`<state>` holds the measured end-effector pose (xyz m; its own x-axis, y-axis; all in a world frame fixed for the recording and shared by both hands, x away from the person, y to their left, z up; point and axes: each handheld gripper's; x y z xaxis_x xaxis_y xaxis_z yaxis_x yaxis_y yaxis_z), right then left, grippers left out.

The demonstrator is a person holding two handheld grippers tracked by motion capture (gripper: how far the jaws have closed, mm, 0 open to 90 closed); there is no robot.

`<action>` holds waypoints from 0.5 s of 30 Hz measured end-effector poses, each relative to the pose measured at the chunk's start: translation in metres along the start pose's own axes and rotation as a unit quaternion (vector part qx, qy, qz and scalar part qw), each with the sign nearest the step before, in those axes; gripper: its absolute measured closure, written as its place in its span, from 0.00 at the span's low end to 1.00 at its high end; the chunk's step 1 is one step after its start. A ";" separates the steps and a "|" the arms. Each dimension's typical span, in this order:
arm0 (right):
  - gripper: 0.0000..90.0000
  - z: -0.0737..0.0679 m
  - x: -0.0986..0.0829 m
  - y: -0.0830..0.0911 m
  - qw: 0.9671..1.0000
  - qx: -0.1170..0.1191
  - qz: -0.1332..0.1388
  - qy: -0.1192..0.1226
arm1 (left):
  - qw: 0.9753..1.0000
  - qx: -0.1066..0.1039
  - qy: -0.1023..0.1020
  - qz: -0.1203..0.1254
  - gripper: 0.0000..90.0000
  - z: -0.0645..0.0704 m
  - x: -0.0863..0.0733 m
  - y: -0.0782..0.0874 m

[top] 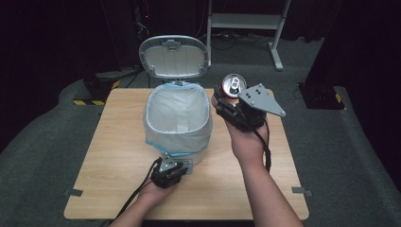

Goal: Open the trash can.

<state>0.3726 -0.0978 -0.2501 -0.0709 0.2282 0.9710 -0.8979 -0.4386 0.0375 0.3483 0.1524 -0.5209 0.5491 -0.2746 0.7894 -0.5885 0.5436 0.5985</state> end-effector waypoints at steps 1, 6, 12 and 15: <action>0.38 -0.001 0.001 -0.002 1.000 0.003 0.001 0.001 | 1.000 0.000 0.000 0.000 0.76 0.000 0.000 0.000; 0.38 -0.010 0.002 -0.011 1.000 0.015 -0.004 0.005 | 1.000 0.000 -0.002 0.000 0.76 0.000 0.000 0.000; 0.38 -0.025 0.005 -0.028 0.999 0.035 -0.010 0.008 | 1.000 0.000 -0.002 0.000 0.76 0.000 0.000 0.000; 0.38 -0.033 0.005 -0.036 0.999 0.044 -0.014 0.007 | 1.000 -0.001 0.000 0.000 0.76 0.000 0.000 0.000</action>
<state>0.3902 -0.0517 -0.2548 -0.0533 0.2537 0.9658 -0.8583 -0.5060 0.0855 0.3485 0.1527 -0.5209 0.5493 -0.2750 0.7891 -0.5869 0.5452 0.5986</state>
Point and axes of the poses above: each handheld gripper's, and its own axes: y roughly backward along the jaws, x roughly out of its top, z roughly to its right, and after that the axes turned 8 degrees about y, right-handed
